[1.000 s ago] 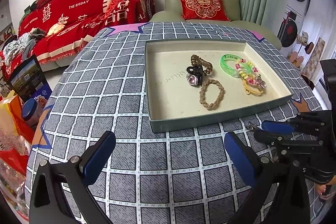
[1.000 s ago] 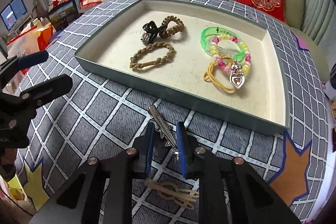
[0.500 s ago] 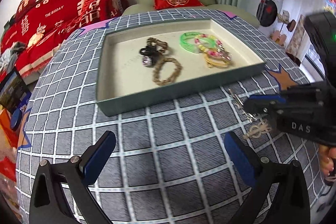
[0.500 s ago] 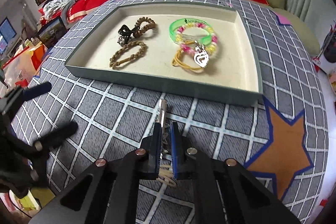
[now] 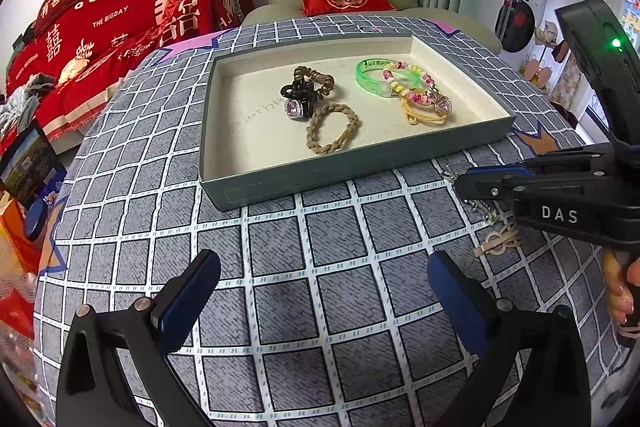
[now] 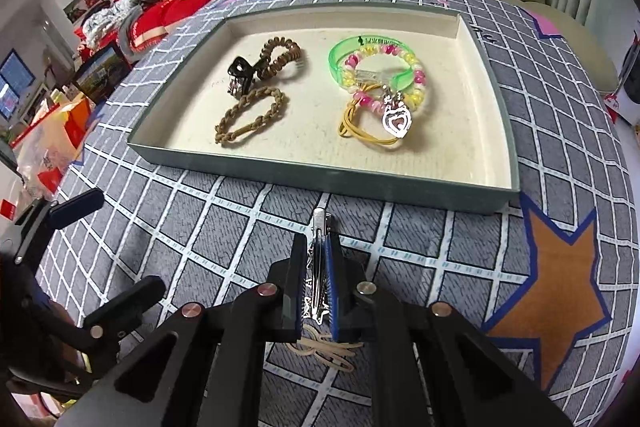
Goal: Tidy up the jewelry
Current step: 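Grasp the silver hair pin with the right tool while the left tool grasps the gold bow clip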
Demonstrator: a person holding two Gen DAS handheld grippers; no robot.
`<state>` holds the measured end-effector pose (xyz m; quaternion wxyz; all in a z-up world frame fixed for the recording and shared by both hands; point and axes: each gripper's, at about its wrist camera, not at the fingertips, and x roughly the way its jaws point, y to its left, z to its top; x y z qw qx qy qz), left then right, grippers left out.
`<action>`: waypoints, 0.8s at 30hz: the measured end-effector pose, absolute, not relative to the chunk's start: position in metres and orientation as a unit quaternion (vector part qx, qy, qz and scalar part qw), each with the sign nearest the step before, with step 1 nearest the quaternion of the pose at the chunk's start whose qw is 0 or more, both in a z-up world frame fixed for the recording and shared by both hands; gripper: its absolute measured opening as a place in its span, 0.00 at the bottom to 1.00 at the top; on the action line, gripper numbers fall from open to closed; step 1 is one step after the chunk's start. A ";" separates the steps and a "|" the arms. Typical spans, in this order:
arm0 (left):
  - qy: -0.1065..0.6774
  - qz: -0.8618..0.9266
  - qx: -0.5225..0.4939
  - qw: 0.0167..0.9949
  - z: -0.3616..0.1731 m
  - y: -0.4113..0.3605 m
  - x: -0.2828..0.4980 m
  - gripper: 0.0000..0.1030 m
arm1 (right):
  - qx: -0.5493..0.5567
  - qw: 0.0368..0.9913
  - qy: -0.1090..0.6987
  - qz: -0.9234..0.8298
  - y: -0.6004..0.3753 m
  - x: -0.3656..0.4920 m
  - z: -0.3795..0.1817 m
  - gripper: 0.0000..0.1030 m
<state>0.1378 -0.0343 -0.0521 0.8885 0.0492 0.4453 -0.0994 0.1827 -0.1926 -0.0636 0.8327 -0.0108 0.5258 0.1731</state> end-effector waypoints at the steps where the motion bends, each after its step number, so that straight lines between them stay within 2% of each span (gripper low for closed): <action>1: 0.445 -0.100 0.052 0.888 -0.052 -0.035 0.137 1.00 | -0.011 0.833 0.526 0.173 -0.192 0.183 -0.064 0.10; 3: 0.446 -0.101 0.054 0.888 -0.053 -0.035 0.137 1.00 | -0.010 0.832 0.526 0.175 -0.191 0.182 -0.064 0.13; 6: 0.446 -0.099 0.053 0.888 -0.053 -0.034 0.138 1.00 | -0.016 0.832 0.526 0.177 -0.189 0.181 -0.063 0.26; 7: 0.446 -0.099 0.053 0.888 -0.053 -0.033 0.137 1.00 | -0.022 0.832 0.527 0.174 -0.187 0.181 -0.063 0.40; 8: 0.445 -0.098 0.053 0.889 -0.053 -0.032 0.137 1.00 | -0.026 0.833 0.525 0.172 -0.186 0.181 -0.063 0.47; 12: 0.446 -0.095 0.054 0.888 -0.053 -0.029 0.137 1.00 | -0.035 0.831 0.529 0.169 -0.183 0.181 -0.066 0.46; 13: 0.447 -0.095 0.054 0.888 -0.054 -0.029 0.137 1.00 | -0.043 0.832 0.529 0.162 -0.182 0.180 -0.067 0.41; 14: 0.448 -0.095 0.055 0.887 -0.054 -0.029 0.137 1.00 | -0.053 0.834 0.527 0.156 -0.181 0.180 -0.067 0.25; 15: 0.450 -0.097 0.056 0.886 -0.054 -0.031 0.138 1.00 | -0.062 0.835 0.526 0.150 -0.180 0.179 -0.067 0.17; 24: 0.454 -0.168 0.101 0.869 -0.059 -0.075 0.136 1.00 | -0.010 0.847 0.512 0.145 -0.210 0.175 -0.054 0.14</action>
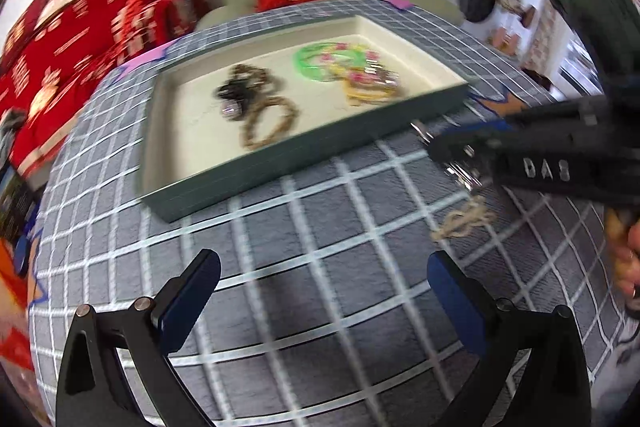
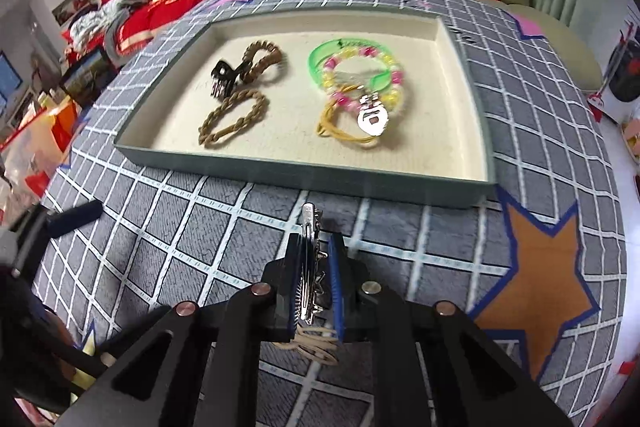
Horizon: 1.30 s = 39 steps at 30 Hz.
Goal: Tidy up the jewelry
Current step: 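Grasp the silver hair pin with the right tool while the left tool grasps the gold bow clip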
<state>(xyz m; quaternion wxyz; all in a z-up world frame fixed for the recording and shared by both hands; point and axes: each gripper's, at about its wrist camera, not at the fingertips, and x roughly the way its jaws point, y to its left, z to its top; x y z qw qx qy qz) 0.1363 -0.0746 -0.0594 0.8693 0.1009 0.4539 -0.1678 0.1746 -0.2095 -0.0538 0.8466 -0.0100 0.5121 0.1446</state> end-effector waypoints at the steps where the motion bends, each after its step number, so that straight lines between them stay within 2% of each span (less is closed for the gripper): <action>1: 0.455 -0.178 0.106 0.866 -0.060 -0.080 0.136 1.00 | -0.008 0.848 0.511 0.143 -0.213 0.174 -0.052 0.14; 9: 0.443 -0.250 0.162 0.846 -0.064 -0.127 0.137 1.00 | 0.031 0.853 0.504 0.128 -0.248 0.172 -0.040 0.14; 11: 0.447 -0.264 0.173 0.837 -0.065 -0.136 0.139 0.88 | 0.044 0.854 0.504 0.123 -0.258 0.172 -0.039 0.14; 13: 0.455 -0.275 0.177 0.828 -0.067 -0.143 0.142 0.83 | 0.053 0.854 0.503 0.118 -0.266 0.171 -0.038 0.14; 15: 0.455 -0.293 0.174 0.823 -0.066 -0.147 0.142 0.69 | 0.061 0.855 0.503 0.114 -0.273 0.171 -0.038 0.14; 17: 0.457 -0.306 0.177 0.816 -0.065 -0.151 0.141 0.62 | 0.068 0.855 0.502 0.112 -0.279 0.170 -0.036 0.14; 20: 0.461 -0.325 0.180 0.806 -0.064 -0.155 0.138 0.45 | 0.077 0.855 0.500 0.108 -0.284 0.169 -0.035 0.14; 22: 0.462 -0.328 0.185 0.803 -0.064 -0.158 0.135 0.41 | 0.083 0.855 0.500 0.109 -0.287 0.168 -0.035 0.14; 23: 0.463 -0.334 0.185 0.800 -0.064 -0.158 0.134 0.31 | 0.085 0.855 0.500 0.110 -0.286 0.168 -0.035 0.14; 24: 0.464 -0.336 0.184 0.799 -0.063 -0.158 0.133 0.29 | 0.086 0.855 0.500 0.111 -0.285 0.167 -0.035 0.14; 32: 0.476 -0.311 0.127 0.813 -0.064 -0.137 0.132 0.29 | 0.084 0.853 0.500 0.126 -0.274 0.160 -0.032 0.14; 39: 0.473 -0.275 0.116 0.829 -0.062 -0.117 0.129 0.29 | 0.087 0.850 0.502 0.136 -0.266 0.155 -0.033 0.14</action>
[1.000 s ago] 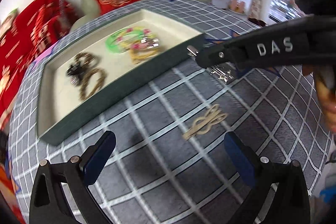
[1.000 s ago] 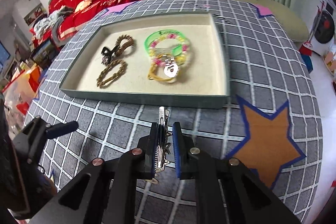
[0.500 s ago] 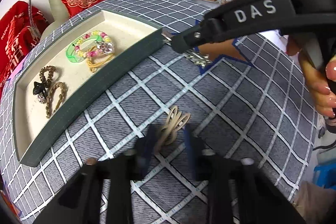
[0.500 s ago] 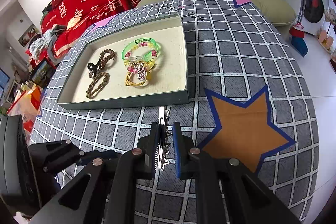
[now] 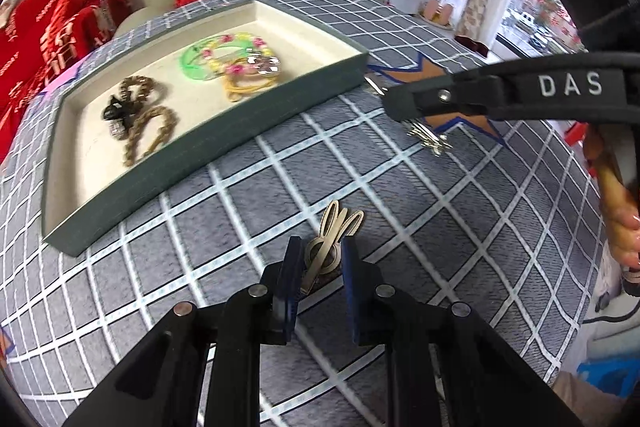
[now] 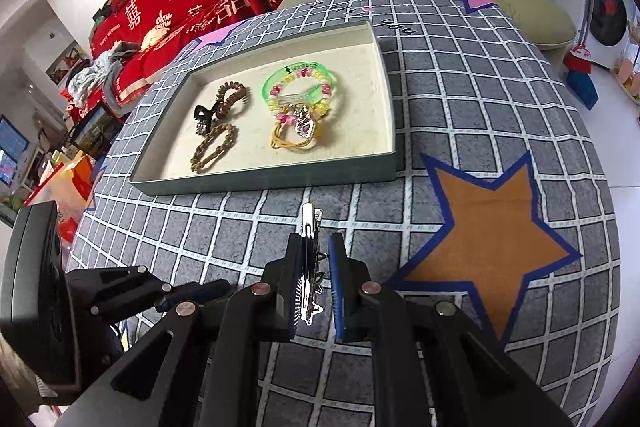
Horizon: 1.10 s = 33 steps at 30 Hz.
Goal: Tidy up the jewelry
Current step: 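Grasp the silver hair pin with the right tool while the left tool grasps the gold bow clip, then carry the hair pin and bow clip into the tray and open both tools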
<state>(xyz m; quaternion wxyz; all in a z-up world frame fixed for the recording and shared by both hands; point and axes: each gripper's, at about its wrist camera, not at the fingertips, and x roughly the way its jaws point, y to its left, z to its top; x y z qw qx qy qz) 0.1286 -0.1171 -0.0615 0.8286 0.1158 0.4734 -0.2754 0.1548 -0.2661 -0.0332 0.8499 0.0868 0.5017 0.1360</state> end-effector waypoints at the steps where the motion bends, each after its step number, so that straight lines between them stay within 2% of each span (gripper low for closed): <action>1: 0.471 -0.269 0.118 0.832 -0.061 -0.115 0.129 0.29 | 0.087 0.849 0.502 0.137 -0.265 0.154 -0.033 0.14; 33: 0.403 -0.189 0.076 0.892 -0.006 -0.058 0.154 0.29 | 0.054 0.859 0.485 0.157 -0.226 0.169 0.004 0.14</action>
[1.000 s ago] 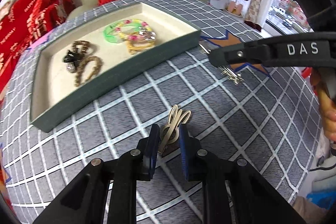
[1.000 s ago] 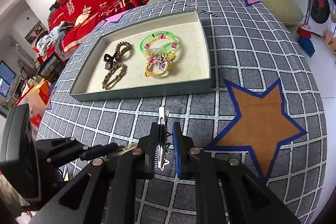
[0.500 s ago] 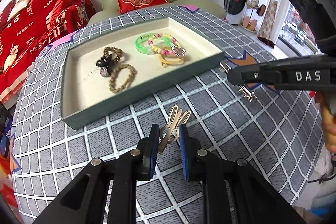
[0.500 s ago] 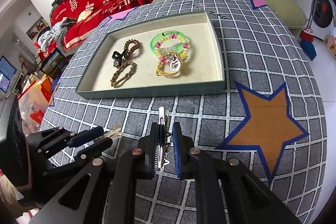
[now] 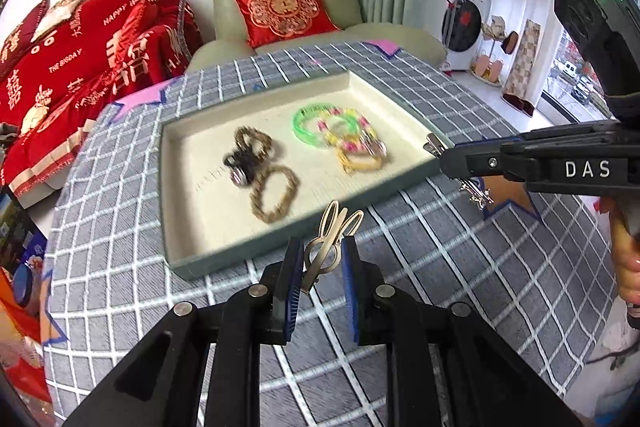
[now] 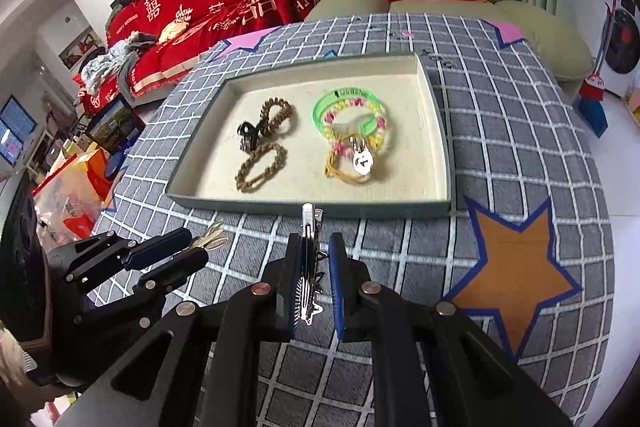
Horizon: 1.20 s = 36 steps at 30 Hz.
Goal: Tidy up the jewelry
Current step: 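Carry the hair pin and bow clip into the tray and open both tools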
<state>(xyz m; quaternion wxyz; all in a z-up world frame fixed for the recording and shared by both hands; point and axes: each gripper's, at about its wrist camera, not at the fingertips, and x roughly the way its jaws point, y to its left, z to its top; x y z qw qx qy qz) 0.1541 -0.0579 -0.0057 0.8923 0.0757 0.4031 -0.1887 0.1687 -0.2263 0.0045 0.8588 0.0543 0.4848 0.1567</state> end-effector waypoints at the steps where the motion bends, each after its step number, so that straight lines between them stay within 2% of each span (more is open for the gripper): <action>1: 0.400 -0.186 0.075 0.894 -0.003 -0.057 0.158 0.29 | 0.053 0.860 0.482 0.156 -0.226 0.173 0.007 0.14; 9: 0.393 -0.145 0.035 0.907 0.008 -0.042 0.210 0.29 | 0.050 0.869 0.469 0.148 -0.224 0.210 0.013 0.13; 19: 0.408 -0.108 0.025 0.906 -0.019 -0.050 0.260 0.29 | 0.066 0.866 0.481 0.123 -0.231 0.250 -0.014 0.13; 36: 0.417 -0.095 0.071 0.901 -0.052 -0.065 0.269 0.29 | 0.078 0.855 0.501 0.114 -0.230 0.274 -0.051 0.14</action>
